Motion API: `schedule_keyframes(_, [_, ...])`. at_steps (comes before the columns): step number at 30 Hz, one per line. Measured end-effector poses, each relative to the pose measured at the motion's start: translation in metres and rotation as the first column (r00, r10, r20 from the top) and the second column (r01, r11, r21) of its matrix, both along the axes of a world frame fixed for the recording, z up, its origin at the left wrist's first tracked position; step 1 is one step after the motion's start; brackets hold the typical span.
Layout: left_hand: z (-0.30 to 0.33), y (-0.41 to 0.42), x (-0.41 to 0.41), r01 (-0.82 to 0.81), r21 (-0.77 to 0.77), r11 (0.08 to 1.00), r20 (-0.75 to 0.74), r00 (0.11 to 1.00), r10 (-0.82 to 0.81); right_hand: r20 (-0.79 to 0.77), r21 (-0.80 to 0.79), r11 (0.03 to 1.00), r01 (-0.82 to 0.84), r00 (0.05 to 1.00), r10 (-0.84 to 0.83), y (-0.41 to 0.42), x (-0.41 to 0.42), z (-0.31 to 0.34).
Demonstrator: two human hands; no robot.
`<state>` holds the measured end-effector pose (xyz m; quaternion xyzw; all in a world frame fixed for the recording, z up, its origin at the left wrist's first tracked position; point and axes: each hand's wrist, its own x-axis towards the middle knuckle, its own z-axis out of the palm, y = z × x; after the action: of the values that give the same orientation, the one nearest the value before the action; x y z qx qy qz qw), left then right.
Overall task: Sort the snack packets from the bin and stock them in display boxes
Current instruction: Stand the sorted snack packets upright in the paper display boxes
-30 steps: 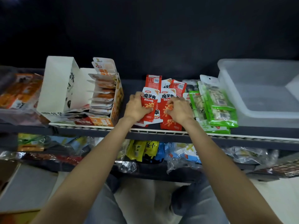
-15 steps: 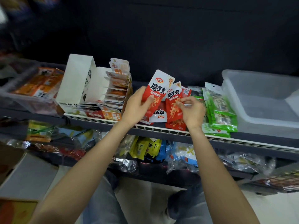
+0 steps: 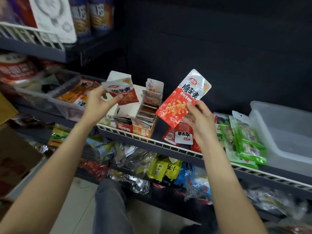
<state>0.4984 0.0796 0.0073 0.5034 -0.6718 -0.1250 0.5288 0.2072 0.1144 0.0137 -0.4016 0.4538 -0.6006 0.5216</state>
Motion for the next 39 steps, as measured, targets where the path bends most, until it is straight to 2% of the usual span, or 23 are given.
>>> schedule_keyframes(6, [-0.022, -0.008, 0.019, -0.061, 0.16, 0.985, 0.165, 0.986, 0.035, -0.043, -0.018, 1.0, 0.012, 0.999, -0.013, -0.004, 0.023, 0.002])
schedule_keyframes(8, [-0.022, -0.009, 0.016, -0.027, 0.236, 0.971, 0.225, 0.974, -0.028, -0.049, -0.006, 1.0, 0.015, 0.999, -0.016, -0.007, 0.031, 0.003])
schedule_keyframes(11, [-0.023, -0.018, 0.02, 0.08, 0.353, 0.932, 0.376, 0.9, -0.22, -0.044, -0.016, 1.0, 0.008, 0.999, -0.008, -0.016, 0.044, 0.008])
schedule_keyframes(13, [-0.022, -0.021, 0.023, 0.051, 0.369, 0.928, 0.45, 0.864, -0.227, -0.073, -0.037, 0.999, 0.006, 0.997, -0.009, -0.022, 0.055, 0.01])
schedule_keyframes(17, [-0.024, -0.022, 0.028, 0.072, 0.295, 0.953, 0.487, 0.846, -0.215, -0.131, -0.101, 0.995, 0.016, 0.991, -0.03, -0.038, 0.077, 0.014])
schedule_keyframes(20, [-0.025, -0.017, 0.033, 0.022, 0.407, 0.913, 0.592, 0.755, -0.282, -0.135, -0.153, 0.988, 0.028, 0.99, -0.049, -0.048, 0.097, 0.016])
schedule_keyframes(22, [-0.025, -0.012, 0.031, 0.007, 0.435, 0.9, 0.655, 0.684, -0.322, -0.228, -0.217, 0.976, 0.022, 0.971, -0.072, -0.051, 0.11, 0.013])
schedule_keyframes(23, [-0.023, -0.009, 0.03, 0.015, 0.442, 0.897, 0.657, 0.675, -0.335, -0.312, -0.257, 0.966, -0.003, 0.947, -0.08, -0.052, 0.117, 0.01])
schedule_keyframes(24, [-0.022, -0.006, 0.029, 0.022, 0.455, 0.89, 0.651, 0.673, -0.35, -0.431, -0.305, 0.951, -0.043, 0.897, -0.098, -0.053, 0.122, 0.006])
schedule_keyframes(25, [-0.02, -0.003, 0.029, 0.029, 0.468, 0.883, 0.646, 0.671, -0.365, -0.578, -0.356, 0.93, -0.094, 0.804, -0.14, -0.055, 0.126, 0.001])
schedule_keyframes(27, [-0.019, 0.0, 0.032, 0.046, 0.47, 0.882, 0.658, 0.648, -0.384, -0.803, -0.412, 0.887, -0.209, 0.543, -0.245, -0.059, 0.131, -0.011])
schedule_keyframes(29, [-0.021, 0.001, 0.034, 0.053, 0.433, 0.9, 0.691, 0.622, -0.369, -0.879, -0.425, 0.863, -0.274, 0.352, -0.321, -0.06, 0.134, -0.019])
schedule_keyframes(31, [-0.024, 0.0, 0.034, 0.054, 0.364, 0.93, 0.718, 0.619, -0.318, -0.887, -0.463, 0.823, -0.331, 0.184, -0.424, -0.064, 0.134, -0.023])
schedule_keyframes(33, [-0.029, 0.0, 0.035, 0.061, 0.293, 0.954, 0.729, 0.632, -0.264, -0.889, -0.432, 0.814, -0.388, 0.031, -0.457, -0.069, 0.134, -0.024])
schedule_keyframes(35, [-0.033, -0.001, 0.036, 0.047, 0.251, 0.967, 0.732, 0.644, -0.222, -0.913, -0.33, 0.843, -0.424, -0.082, -0.399, -0.073, 0.134, -0.019])
schedule_keyframes(39, [-0.039, 0.0, 0.035, 0.011, 0.202, 0.979, 0.744, 0.648, -0.161, -0.918, -0.241, 0.843, -0.48, -0.168, -0.358, -0.074, 0.139, -0.013])
